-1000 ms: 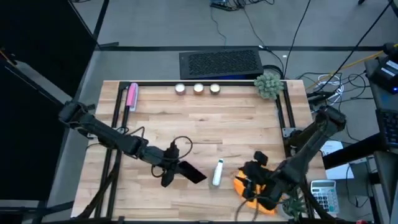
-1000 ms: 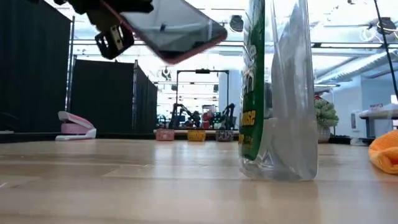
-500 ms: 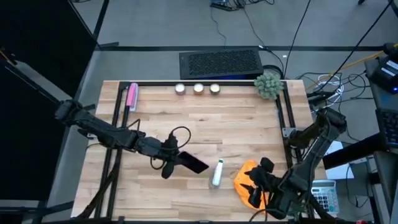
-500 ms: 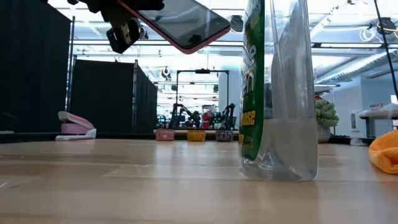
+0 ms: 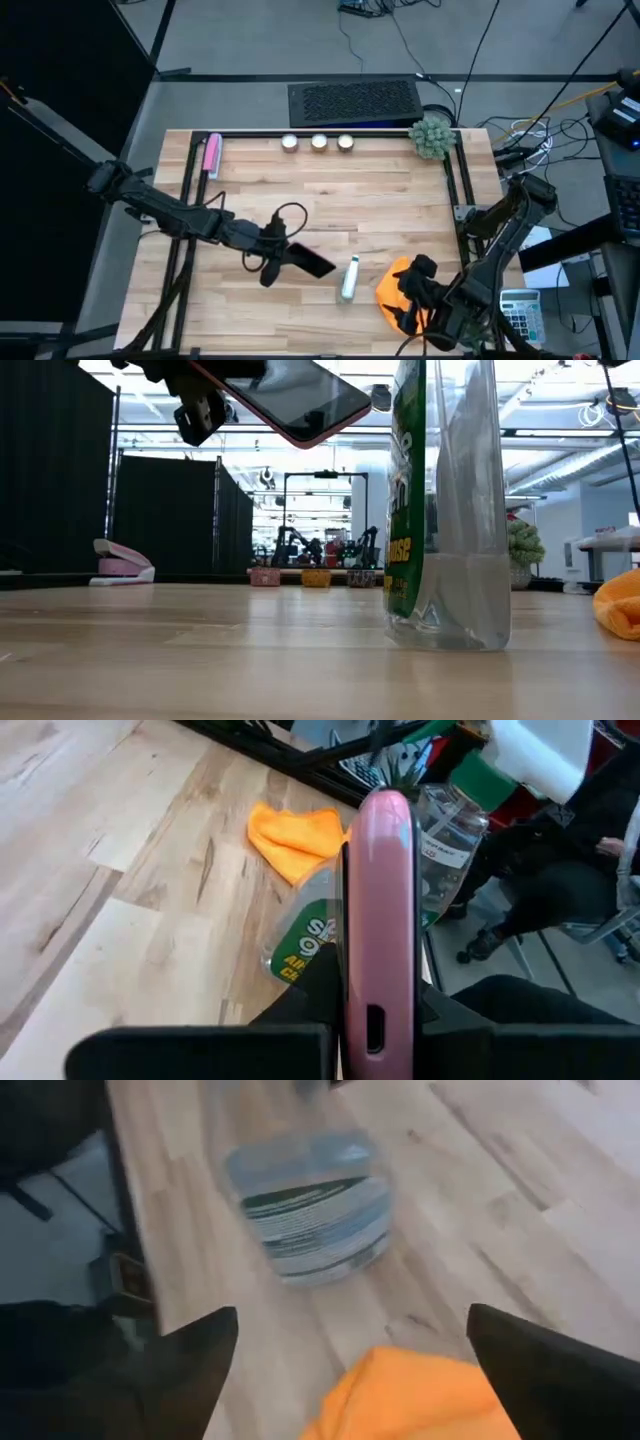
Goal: Apply microfiber cloth
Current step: Spray the front of the cellphone using spray bottle
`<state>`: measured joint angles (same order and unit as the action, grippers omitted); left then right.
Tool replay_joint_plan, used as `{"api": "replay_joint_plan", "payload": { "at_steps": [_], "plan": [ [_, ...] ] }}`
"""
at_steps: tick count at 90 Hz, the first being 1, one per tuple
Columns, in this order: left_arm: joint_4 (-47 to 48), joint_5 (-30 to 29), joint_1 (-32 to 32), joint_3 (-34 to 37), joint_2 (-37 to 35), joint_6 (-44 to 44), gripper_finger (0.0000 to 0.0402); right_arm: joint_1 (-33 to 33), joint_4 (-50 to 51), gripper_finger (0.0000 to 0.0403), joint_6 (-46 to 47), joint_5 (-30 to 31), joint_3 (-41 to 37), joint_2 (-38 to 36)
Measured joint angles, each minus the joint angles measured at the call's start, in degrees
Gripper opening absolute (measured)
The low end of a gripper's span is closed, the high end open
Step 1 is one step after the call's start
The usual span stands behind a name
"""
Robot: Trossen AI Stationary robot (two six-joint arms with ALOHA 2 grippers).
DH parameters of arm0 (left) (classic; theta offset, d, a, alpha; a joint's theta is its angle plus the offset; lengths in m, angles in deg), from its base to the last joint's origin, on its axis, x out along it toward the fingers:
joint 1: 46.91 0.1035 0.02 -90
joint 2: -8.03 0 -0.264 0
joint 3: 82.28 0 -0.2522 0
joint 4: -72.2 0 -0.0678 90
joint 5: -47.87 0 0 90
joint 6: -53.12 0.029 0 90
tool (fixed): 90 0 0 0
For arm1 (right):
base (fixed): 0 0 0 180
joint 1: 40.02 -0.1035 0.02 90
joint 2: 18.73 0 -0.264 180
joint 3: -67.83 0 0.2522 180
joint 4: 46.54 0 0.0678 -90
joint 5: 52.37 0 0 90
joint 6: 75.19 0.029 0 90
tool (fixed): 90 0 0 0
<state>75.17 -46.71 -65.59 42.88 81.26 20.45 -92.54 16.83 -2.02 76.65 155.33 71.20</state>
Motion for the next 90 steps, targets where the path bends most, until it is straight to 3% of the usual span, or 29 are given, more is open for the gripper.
{"api": "replay_joint_plan", "payload": {
  "at_steps": [13,32,46,54,61,74,90],
  "plan": [
    [-0.01,0.2,1.07,-0.26,-0.33,-0.75,0.0009,-0.34,-7.82,0.0376,-7.03,3.57,0.0,0.0],
    [2.55,3.04,3.47,-2.01,-0.33,-1.55,0.0009,-5.85,-18.65,0.0376,-16.11,20.58,-1.89,-0.09],
    [2.74,5.45,4.97,-2.29,-0.33,-1.53,0.0009,-9.73,-19.57,0.0375,-9.45,30.63,-9.05,-0.02],
    [2.8,5.53,5.86,-2.29,-0.33,-1.53,0.0009,-8.5,-20.19,0.0375,-4.25,31.76,-13.75,0.07],
    [2.74,5.54,6.57,-2.29,-0.33,-1.53,0.0009,-6.68,-24.01,0.0375,-6.0,32.24,-15.81,0.09],
    [2.77,5.53,6.95,-2.29,-0.33,-1.73,0.0009,-3.73,-34.74,0.0375,-20.57,30.81,-16.02,0.07],
    [2.77,5.6,6.93,-2.29,-0.33,-2.92,0.0009,0.15,-48.57,0.0375,-39.98,21.53,-16.0,0.04]
  ]
}}
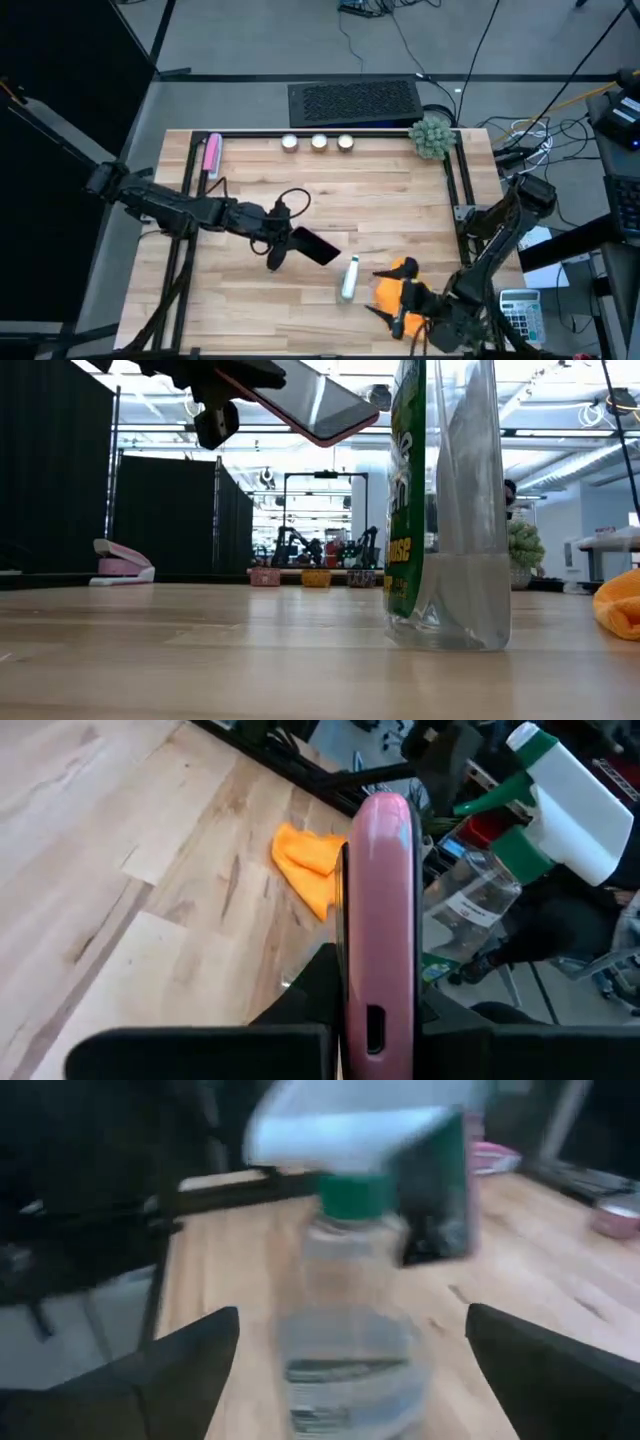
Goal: Apply microfiber cloth
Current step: Spray the front of the cellphone using spray bottle
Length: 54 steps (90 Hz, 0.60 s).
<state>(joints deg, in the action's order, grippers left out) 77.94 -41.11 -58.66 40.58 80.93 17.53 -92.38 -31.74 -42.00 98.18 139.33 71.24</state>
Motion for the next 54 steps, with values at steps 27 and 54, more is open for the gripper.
{"api": "replay_joint_plan", "payload": {
  "at_steps": [27,54],
  "plan": [
    [0.0,0.86,0.0,0.0,0.0,0.95,0.0009,4.99,-9.41,0.0375,-16.43,-0.9,0.0,-0.07],
    [-0.67,0.41,0.22,0.0,0.0,1.5,0.0009,8.02,-10.27,0.0375,-16.37,-5.14,0.0,-0.07]
  ]
}}
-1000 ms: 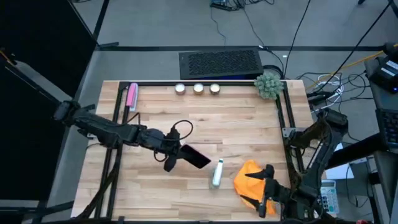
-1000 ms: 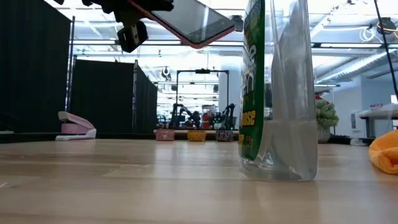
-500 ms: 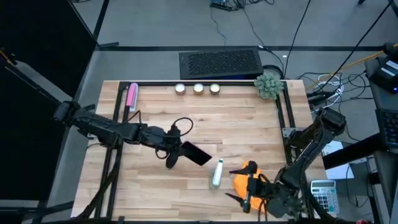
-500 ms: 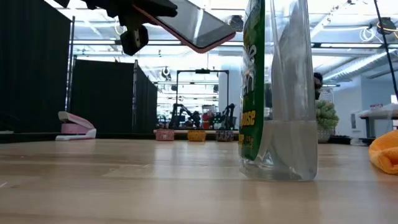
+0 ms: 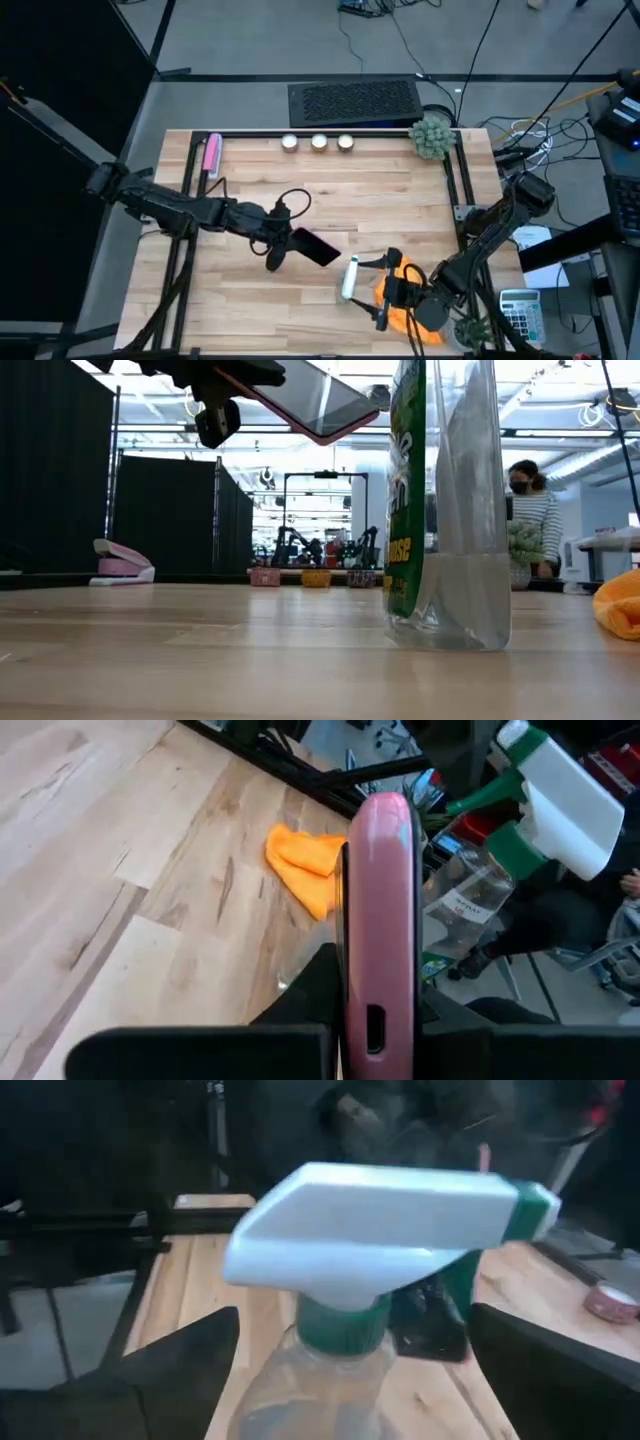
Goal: Apply microfiber cloth
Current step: Spray the front of the cellphone using spray bottle
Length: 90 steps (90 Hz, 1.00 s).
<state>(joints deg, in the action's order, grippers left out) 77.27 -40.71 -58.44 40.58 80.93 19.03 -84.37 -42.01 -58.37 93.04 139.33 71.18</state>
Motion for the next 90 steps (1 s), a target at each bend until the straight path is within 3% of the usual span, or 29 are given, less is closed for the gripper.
{"api": "replay_joint_plan", "payload": {
  "at_steps": [42,59,90],
  "plan": [
    [-3.84,-1.02,0.86,0.0,0.02,1.96,0.0009,2.28,-4.12,0.0375,-8.66,-1.97,0.0,0.0],
    [-5.42,-2.21,1.45,0.0,0.04,3.66,0.0009,4.62,-4.31,0.0375,-8.68,-7.33,0.0,0.0],
    [-21.88,-1.81,4.77,-0.02,5.1,7.54,0.0009,4.64,-4.3,0.0375,-8.9,-7.58,0.0,0.0]
  ]
}}
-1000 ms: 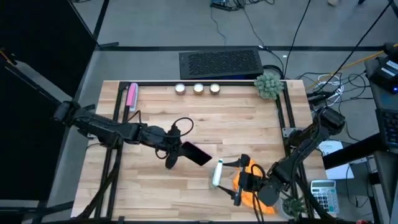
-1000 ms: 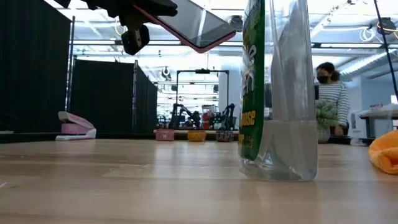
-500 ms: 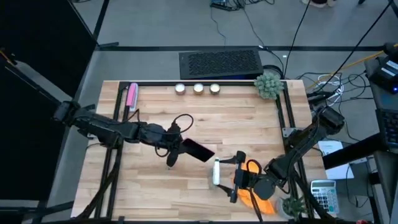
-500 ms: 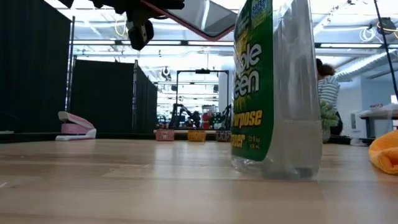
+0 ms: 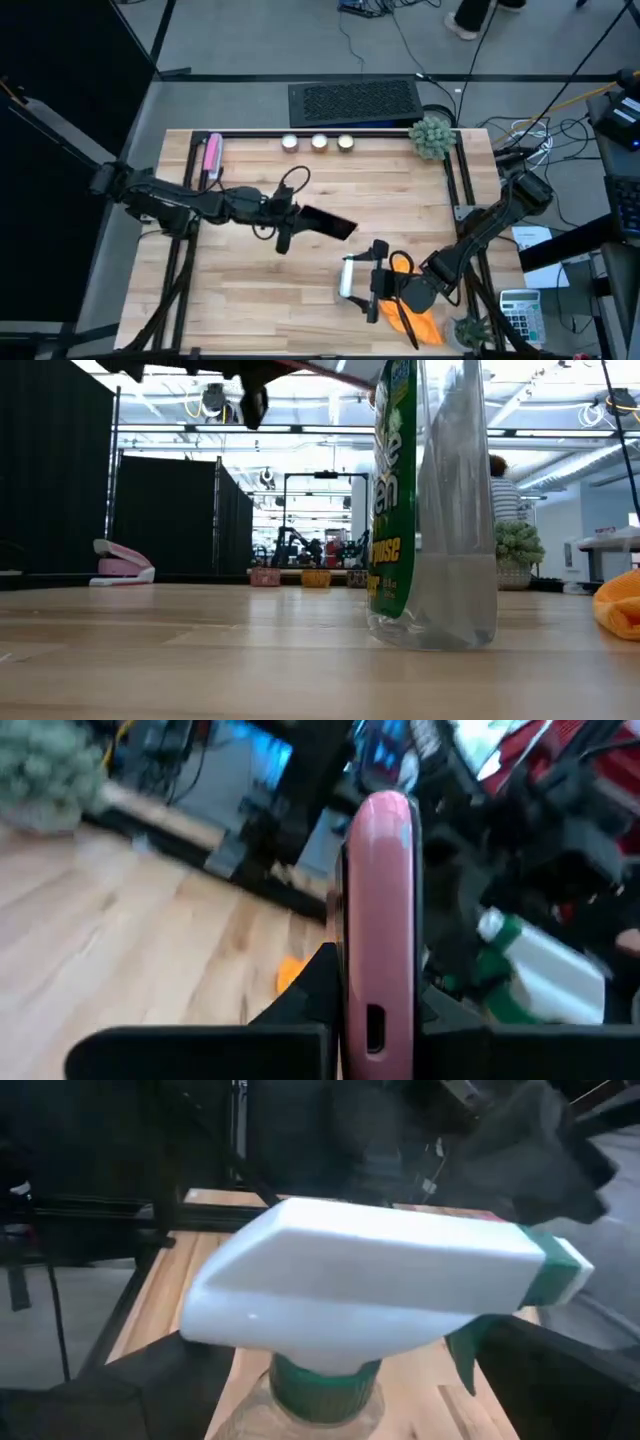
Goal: Apply microfiber cloth
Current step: Spray the front of the cellphone using spray bottle
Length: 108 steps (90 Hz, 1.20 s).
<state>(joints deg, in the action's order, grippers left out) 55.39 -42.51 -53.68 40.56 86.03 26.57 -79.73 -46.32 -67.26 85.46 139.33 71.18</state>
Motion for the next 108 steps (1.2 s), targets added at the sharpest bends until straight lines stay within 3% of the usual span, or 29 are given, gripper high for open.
{"api": "replay_joint_plan", "payload": {
  "at_steps": [14,39,108],
  "plan": [
    [-11.73,0.39,0.0,-0.02,6.69,-0.14,0.0009,-0.04,0.02,0.0375,0.26,0.02,0.0,0.0],
    [-12.78,0.69,-1.2,-4.64,12.54,-4.57,0.0009,-0.02,0.2,0.0365,0.37,-0.03,0.0,0.0],
    [-12.06,1.44,-2.27,-7.48,12.82,0.53,0.0009,-0.24,1.97,0.0196,2.03,-0.18,0.07,0.0]
  ]
}}
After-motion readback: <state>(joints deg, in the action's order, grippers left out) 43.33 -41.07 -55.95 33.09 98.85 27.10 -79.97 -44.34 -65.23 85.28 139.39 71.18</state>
